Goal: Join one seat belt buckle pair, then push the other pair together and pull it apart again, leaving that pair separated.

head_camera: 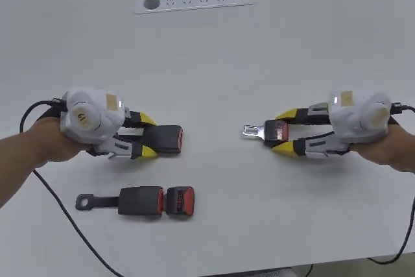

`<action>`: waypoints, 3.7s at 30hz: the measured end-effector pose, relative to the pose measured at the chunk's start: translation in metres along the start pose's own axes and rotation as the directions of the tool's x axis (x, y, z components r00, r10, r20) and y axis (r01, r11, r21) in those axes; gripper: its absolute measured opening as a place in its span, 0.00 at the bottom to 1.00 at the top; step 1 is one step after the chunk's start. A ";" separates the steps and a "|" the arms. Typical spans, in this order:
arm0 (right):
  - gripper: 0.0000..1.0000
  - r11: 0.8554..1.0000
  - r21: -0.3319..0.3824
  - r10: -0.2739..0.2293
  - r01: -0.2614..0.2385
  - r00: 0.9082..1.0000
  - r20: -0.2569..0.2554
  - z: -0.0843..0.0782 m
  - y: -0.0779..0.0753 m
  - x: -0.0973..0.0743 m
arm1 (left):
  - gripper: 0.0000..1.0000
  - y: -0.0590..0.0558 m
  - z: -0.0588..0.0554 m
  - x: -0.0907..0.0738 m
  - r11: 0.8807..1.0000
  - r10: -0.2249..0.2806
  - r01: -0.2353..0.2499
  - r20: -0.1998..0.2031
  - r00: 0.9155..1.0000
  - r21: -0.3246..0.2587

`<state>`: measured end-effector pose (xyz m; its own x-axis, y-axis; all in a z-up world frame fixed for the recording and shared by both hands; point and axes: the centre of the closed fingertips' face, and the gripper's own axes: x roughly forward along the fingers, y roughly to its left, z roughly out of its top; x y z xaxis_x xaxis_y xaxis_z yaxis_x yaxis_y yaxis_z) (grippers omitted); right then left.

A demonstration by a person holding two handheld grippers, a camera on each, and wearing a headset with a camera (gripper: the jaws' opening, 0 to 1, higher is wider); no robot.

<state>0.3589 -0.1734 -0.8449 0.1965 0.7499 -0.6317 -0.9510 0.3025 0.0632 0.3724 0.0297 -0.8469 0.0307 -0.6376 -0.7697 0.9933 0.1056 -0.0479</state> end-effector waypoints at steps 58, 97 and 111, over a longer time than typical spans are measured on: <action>0.33 0.994 -0.017 0.111 -0.112 0.992 -0.064 0.083 0.030 0.118 | 0.32 0.000 -0.002 0.002 0.997 0.002 0.002 -0.050 0.999 0.080; 0.34 0.992 -0.072 0.089 -0.101 0.983 -0.160 0.080 0.031 0.118 | 0.33 -0.002 -0.001 0.002 0.997 -0.011 0.015 -0.054 0.998 0.080; 0.34 0.991 -0.089 0.082 -0.098 0.982 -0.172 0.071 0.029 0.109 | 0.33 -0.002 -0.003 -0.002 0.997 -0.013 0.018 -0.059 0.998 0.081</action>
<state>0.3698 -0.0410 -0.8568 0.0740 0.6595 -0.7480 -0.9831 0.1741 0.0562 0.3698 0.0326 -0.8474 0.0113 -0.5931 -0.8051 0.9994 0.0319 -0.0095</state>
